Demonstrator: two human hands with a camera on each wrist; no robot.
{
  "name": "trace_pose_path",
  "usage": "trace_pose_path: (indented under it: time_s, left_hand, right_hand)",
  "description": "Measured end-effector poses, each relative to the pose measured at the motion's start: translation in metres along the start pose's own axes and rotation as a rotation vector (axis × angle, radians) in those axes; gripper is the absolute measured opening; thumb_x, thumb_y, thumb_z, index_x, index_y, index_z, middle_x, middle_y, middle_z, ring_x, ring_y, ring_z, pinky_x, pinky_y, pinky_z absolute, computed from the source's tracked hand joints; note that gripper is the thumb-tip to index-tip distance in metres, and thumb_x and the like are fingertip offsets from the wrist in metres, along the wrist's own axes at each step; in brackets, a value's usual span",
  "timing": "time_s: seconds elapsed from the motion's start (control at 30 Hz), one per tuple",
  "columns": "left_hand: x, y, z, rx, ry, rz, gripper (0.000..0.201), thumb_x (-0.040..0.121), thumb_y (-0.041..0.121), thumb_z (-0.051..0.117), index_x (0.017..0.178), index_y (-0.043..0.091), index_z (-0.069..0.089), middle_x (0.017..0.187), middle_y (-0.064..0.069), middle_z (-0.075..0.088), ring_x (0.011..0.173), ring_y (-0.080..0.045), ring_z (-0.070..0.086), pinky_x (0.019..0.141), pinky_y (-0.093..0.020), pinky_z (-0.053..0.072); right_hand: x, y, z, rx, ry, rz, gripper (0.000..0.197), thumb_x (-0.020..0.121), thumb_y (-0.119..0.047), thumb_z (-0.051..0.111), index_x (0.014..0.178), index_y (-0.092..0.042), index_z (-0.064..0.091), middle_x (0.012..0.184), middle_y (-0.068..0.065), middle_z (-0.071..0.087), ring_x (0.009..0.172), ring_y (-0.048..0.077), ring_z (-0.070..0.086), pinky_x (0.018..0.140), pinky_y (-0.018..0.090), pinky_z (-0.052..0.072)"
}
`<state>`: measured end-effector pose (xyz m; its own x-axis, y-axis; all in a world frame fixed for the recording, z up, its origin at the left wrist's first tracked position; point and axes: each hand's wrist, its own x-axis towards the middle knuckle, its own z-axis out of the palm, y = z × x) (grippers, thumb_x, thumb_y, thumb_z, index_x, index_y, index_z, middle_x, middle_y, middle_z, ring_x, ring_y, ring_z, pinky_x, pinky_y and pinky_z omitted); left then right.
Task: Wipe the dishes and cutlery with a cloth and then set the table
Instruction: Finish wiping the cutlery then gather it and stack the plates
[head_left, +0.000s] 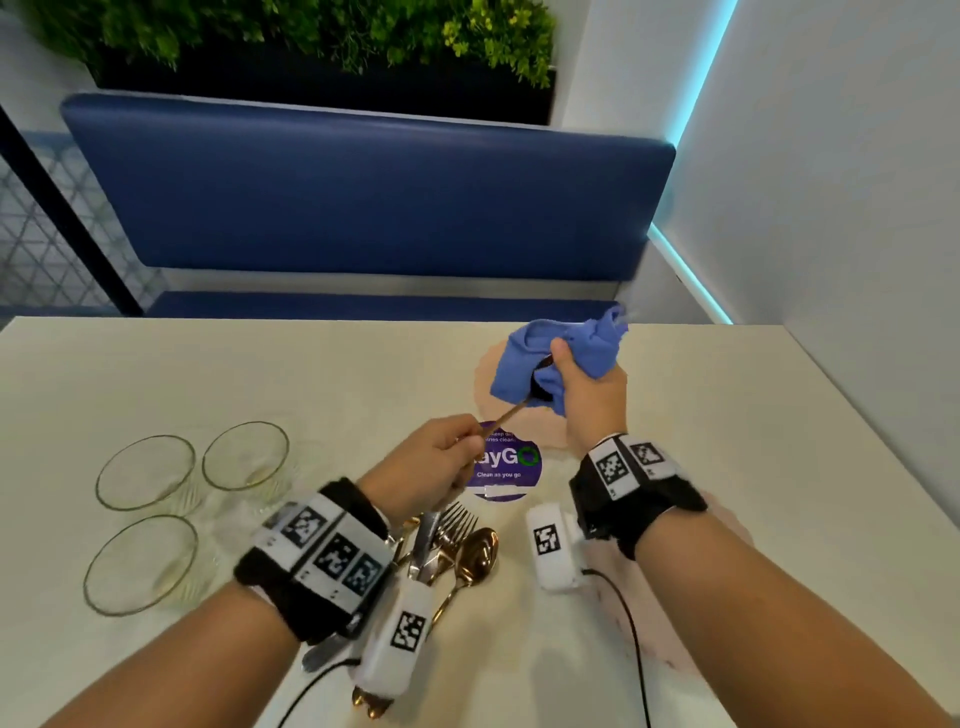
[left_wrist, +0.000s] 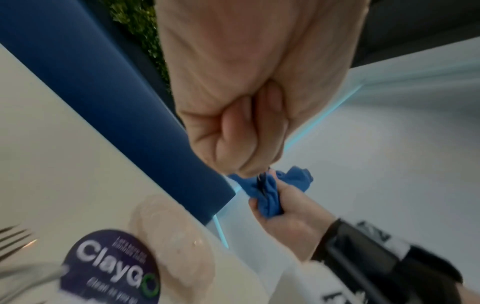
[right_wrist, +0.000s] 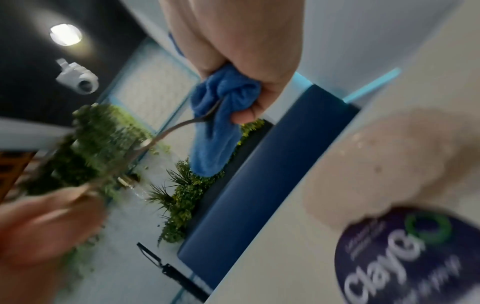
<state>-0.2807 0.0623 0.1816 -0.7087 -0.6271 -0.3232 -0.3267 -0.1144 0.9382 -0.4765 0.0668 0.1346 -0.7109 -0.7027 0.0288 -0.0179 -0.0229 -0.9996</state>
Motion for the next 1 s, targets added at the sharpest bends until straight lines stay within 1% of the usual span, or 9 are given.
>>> trace_pose_path:
  time_s: [0.07,0.2,0.37,0.47,0.57,0.63,0.73,0.87,1.0]
  left_hand:
    - [0.003,-0.014,0.01,-0.076,0.009,0.007,0.024,0.099,0.006,0.032,0.078,0.011,0.04,0.056,-0.002,0.026,0.031,0.0,0.024,0.032,-0.011,0.022]
    - [0.011,-0.032,0.013,-0.155,0.057,-0.008,0.028,0.099,0.008,0.033,0.074,0.016,0.041,0.048,0.004,0.031,0.031,-0.002,0.023,0.031,-0.013,0.02]
    - [0.016,-0.038,0.001,-0.412,0.026,-0.107,0.03,0.099,0.017,0.039,0.07,0.013,0.042,0.043,0.007,0.038,0.032,-0.003,0.025,0.032,-0.014,0.021]
    - [0.014,-0.041,-0.012,-0.407,-0.045,-0.121,0.006,0.091,0.011,0.053,0.093,0.006,0.055,0.068,-0.012,0.055,0.05,-0.009,0.048,0.049,-0.019,0.04]
    - [0.014,-0.041,-0.037,-0.494,-0.026,-0.116,0.064,0.068,0.003,0.064,0.126,0.017,0.042,0.116,-0.019,0.058,0.098,-0.025,0.058,0.084,-0.039,0.045]
    - [0.016,-0.033,-0.049,-0.623,-0.038,-0.105,0.059,0.075,0.011,0.062,0.131,0.015,0.045,0.127,-0.01,0.056,0.111,-0.026,0.054,0.093,-0.042,0.043]
    - [0.02,-0.023,-0.047,-0.577,-0.094,-0.104,0.036,0.095,0.026,0.043,0.117,0.003,0.06,0.109,-0.011,0.066,0.096,-0.02,0.063,0.084,-0.03,0.052]
    - [0.029,-0.04,-0.039,-0.59,-0.028,-0.219,0.03,0.093,0.019,0.05,0.11,-0.003,0.062,0.105,-0.021,0.065,0.086,-0.024,0.064,0.073,-0.029,0.054]
    - [0.031,-0.058,-0.046,-0.646,0.239,-0.223,0.024,0.096,0.014,0.043,0.084,0.007,0.062,0.074,-0.004,0.069,0.076,-0.015,0.06,0.069,-0.028,0.046]
  right_hand:
    - [-0.012,0.009,0.014,0.099,0.004,0.126,0.026,0.089,-0.036,0.06,0.083,-0.011,0.059,0.063,0.003,0.058,0.053,0.013,0.051,0.056,0.032,0.044]
    - [-0.037,0.005,0.045,0.22,-0.109,0.313,0.039,0.094,-0.034,0.051,0.114,-0.001,0.053,0.088,0.007,0.063,0.094,0.024,0.057,0.099,0.047,0.045]
    - [-0.066,0.0,0.044,0.275,-0.357,0.344,0.021,0.093,-0.024,0.052,0.078,-0.012,0.059,0.054,-0.006,0.064,0.054,0.004,0.059,0.058,0.019,0.051]
    - [-0.073,-0.007,0.036,0.187,-0.454,0.33,0.017,0.092,-0.025,0.054,0.089,-0.01,0.062,0.08,0.005,0.07,0.074,0.015,0.067,0.071,0.028,0.056]
    - [-0.075,-0.012,0.026,0.11,-0.501,0.305,0.02,0.091,-0.024,0.056,0.1,-0.006,0.06,0.086,0.007,0.071,0.084,0.024,0.066,0.077,0.031,0.057]
    - [-0.078,-0.011,0.026,0.072,-0.516,0.309,0.03,0.086,-0.03,0.062,0.098,-0.003,0.057,0.078,0.017,0.06,0.074,0.029,0.053,0.065,0.027,0.046]
    - [-0.088,-0.006,0.035,0.027,-0.574,0.34,0.03,0.083,-0.03,0.067,0.1,-0.006,0.061,0.093,0.024,0.058,0.085,0.033,0.052,0.075,0.035,0.044]
    - [-0.11,0.002,0.047,-0.013,-0.661,0.365,0.006,0.089,-0.014,0.06,0.094,-0.011,0.062,0.091,0.015,0.066,0.085,0.021,0.065,0.081,0.029,0.054]
    - [-0.13,0.025,0.047,-0.165,-0.708,0.446,0.038,0.075,-0.034,0.07,0.1,-0.006,0.063,0.091,0.026,0.063,0.084,0.037,0.062,0.082,0.04,0.052]
